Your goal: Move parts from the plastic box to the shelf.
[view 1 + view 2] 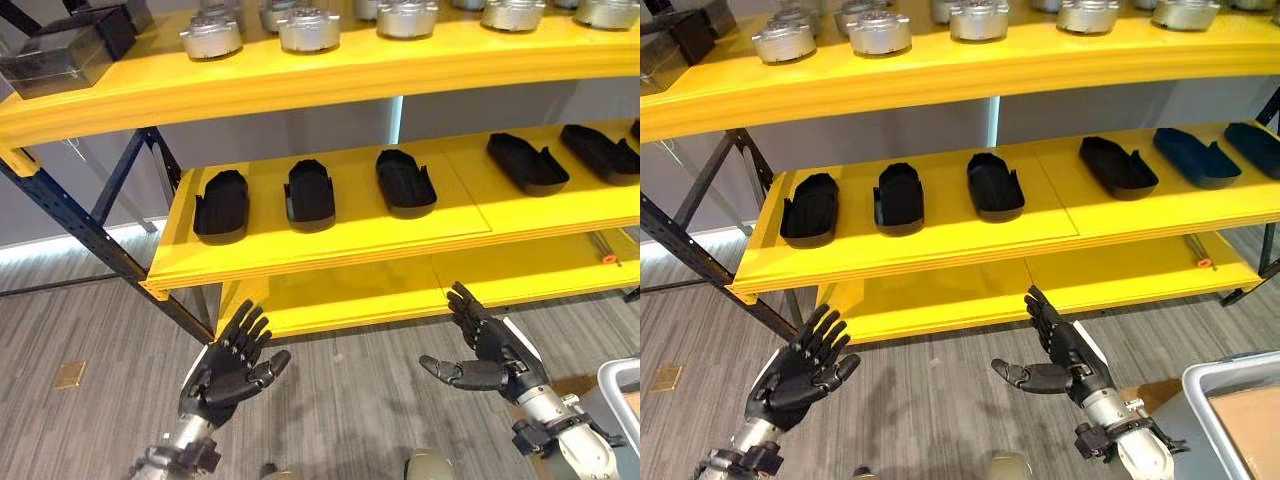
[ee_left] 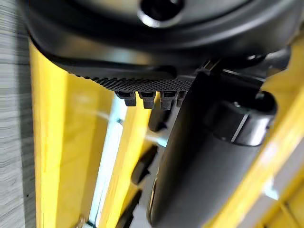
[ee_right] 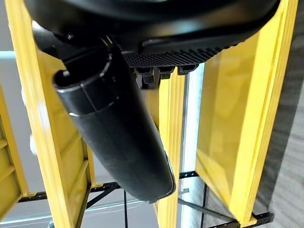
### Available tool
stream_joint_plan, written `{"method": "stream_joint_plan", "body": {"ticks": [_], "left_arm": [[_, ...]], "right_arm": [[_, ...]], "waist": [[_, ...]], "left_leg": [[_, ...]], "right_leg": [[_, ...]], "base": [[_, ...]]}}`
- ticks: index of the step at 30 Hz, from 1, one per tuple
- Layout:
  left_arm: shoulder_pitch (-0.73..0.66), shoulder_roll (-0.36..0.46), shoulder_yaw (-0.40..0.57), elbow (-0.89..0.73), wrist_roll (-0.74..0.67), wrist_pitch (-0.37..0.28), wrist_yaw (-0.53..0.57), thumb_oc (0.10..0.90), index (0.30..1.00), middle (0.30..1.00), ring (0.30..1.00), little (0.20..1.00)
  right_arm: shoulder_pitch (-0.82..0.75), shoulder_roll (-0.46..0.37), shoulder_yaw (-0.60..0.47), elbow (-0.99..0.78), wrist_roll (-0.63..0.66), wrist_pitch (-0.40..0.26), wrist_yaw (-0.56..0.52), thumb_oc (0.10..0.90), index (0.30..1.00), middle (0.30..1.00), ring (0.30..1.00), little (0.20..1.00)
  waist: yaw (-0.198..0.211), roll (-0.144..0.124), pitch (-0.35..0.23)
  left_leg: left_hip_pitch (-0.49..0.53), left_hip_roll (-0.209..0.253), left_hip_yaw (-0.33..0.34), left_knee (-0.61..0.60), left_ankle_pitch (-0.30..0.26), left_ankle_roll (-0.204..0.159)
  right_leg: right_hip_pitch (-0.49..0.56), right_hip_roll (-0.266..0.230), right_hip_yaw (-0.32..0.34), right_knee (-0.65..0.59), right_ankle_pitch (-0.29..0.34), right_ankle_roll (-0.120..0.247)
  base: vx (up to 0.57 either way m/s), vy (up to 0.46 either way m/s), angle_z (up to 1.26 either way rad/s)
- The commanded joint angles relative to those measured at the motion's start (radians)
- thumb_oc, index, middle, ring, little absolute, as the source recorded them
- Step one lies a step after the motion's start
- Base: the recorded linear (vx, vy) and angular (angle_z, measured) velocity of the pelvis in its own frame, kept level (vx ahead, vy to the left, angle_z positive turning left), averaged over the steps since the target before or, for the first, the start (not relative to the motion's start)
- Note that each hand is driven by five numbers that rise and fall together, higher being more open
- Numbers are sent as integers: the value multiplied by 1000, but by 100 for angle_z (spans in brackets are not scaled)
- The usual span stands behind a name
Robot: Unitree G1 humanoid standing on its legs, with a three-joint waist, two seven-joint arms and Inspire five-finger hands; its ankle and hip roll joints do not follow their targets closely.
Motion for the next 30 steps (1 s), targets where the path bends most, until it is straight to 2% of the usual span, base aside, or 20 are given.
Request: {"method": "stream_joint_plan", "body": {"ticks": [1,2,4,5,6,7,8,11,16,24,30], "left_arm": [[-91,18,37,-43,-44,-128,14,900,1000,1000,1000,1000],[-86,-2,44,-34,-57,-130,23,900,1000,1000,1000,1000],[-93,-43,50,-17,-58,-146,51,900,1000,1000,1000,1000],[-99,-61,40,-15,-67,-144,60,900,1000,1000,1000,1000],[-102,-71,34,-16,-69,-143,64,900,1000,1000,1000,1000],[-103,-71,34,-16,-69,-143,64,900,1000,1000,1000,1000],[-105,-86,8,-17,-67,-151,69,900,1000,1000,1000,1000],[-115,-92,-37,-11,-53,-151,79,900,1000,1000,1000,1000],[-114,-73,-70,-5,-11,-159,103,900,1000,1000,1000,1000],[-145,-56,-118,29,65,-170,146,900,1000,1000,1000,1000],[-144,-45,-118,48,112,-175,165,900,1000,1000,1000,1000]], "right_arm": [[-25,-2,-94,-70,-30,-140,-60,900,1000,1000,1000,1000],[-33,-7,-84,-62,-40,-141,-66,900,1000,1000,1000,1000],[-48,-6,-70,-58,-50,-137,-66,900,1000,1000,1000,1000],[-49,1,-68,-59,-50,-137,-65,900,1000,1000,1000,1000],[-54,10,-62,-53,-51,-132,-66,900,1000,1000,1000,1000],[-54,11,-62,-53,-51,-132,-66,900,1000,1000,1000,1000],[-64,32,-41,-36,-49,-129,-79,900,1000,1000,1000,1000],[-67,54,-25,-33,-49,-133,-97,900,1000,1000,1000,1000],[-82,60,6,-22,-56,-128,-106,900,1000,1000,1000,1000],[-139,69,100,45,-82,-102,-119,900,1000,1000,1000,1000],[-151,69,125,61,-84,-96,-116,900,1000,1000,1000,1000]], "waist": [[5,-33,-35],[7,-42,-31],[17,-62,-42],[14,-74,-51],[11,-81,-60],[10,-81,-62],[0,-83,-85],[-17,-66,-127],[-23,-67,-157],[-8,-83,-168],[-7,-89,-170]], "left_leg": [[-155,8,9,26,238,-72],[-169,-32,-1,68,183,-59],[-178,-168,-41,141,74,-38],[-159,-214,-25,156,3,-23],[-140,-246,-10,159,-49,-10],[-142,-247,-10,157,-46,-9],[-80,-281,22,118,-133,17],[-14,-290,32,-57,-108,17],[39,-315,34,-190,-92,27],[68,-336,59,-233,-99,40],[82,-338,67,-233,-108,45]], "right_leg": [[104,36,-70,-157,12,-66],[109,36,-66,-199,39,-62],[132,29,-64,-324,112,-54],[148,26,-70,-368,128,-52],[161,26,-76,-401,139,-48],[161,26,-77,-404,143,-48],[172,26,-90,-449,162,-34],[177,32,-113,-491,198,-13],[179,8,-113,-542,252,21],[179,-30,-99,-572,302,61],[185,-37,-90,-569,304,67]], "base": [[-135,-218,41],[-106,-114,83],[-122,-145,50],[-64,-95,-5],[-36,-53,-4],[-27,-3,8],[11,45,12],[43,88,41],[61,108,10],[28,71,-8],[36,26,-6]]}}
